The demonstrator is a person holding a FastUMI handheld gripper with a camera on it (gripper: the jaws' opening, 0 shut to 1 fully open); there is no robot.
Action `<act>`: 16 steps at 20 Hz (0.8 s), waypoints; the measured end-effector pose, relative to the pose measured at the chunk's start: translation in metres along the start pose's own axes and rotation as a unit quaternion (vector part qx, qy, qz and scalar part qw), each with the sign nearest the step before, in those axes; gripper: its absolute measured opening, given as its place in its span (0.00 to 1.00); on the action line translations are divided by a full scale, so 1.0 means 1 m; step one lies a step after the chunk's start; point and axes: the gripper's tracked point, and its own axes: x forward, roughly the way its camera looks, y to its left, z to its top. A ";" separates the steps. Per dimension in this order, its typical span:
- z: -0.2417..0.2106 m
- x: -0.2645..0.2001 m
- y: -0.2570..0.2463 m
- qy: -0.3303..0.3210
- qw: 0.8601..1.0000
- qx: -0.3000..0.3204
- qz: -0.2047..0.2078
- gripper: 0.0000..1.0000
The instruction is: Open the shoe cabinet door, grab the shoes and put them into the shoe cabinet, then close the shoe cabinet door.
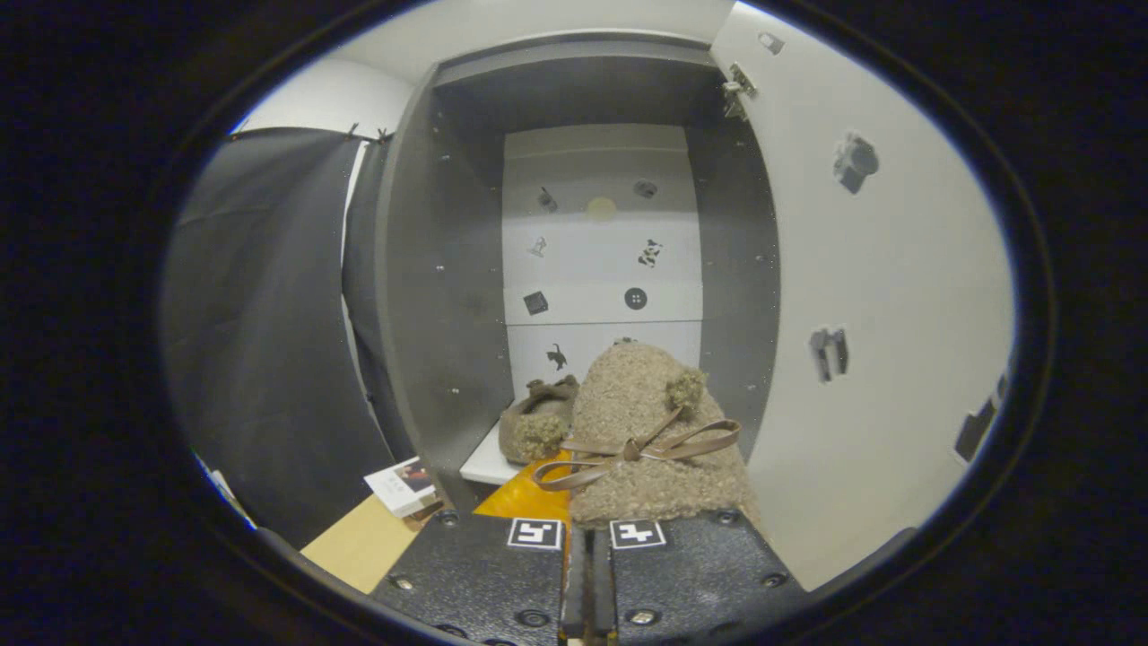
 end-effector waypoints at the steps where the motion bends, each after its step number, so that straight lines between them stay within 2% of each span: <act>1: 0.000 0.019 -0.001 0.004 1.000 -0.002 -0.002 0.07; 10: 0.003 0.172 -0.017 0.035 0.999 0.013 -0.028 0.07; 16: -0.018 0.224 -0.045 0.077 0.994 0.025 -0.072 0.07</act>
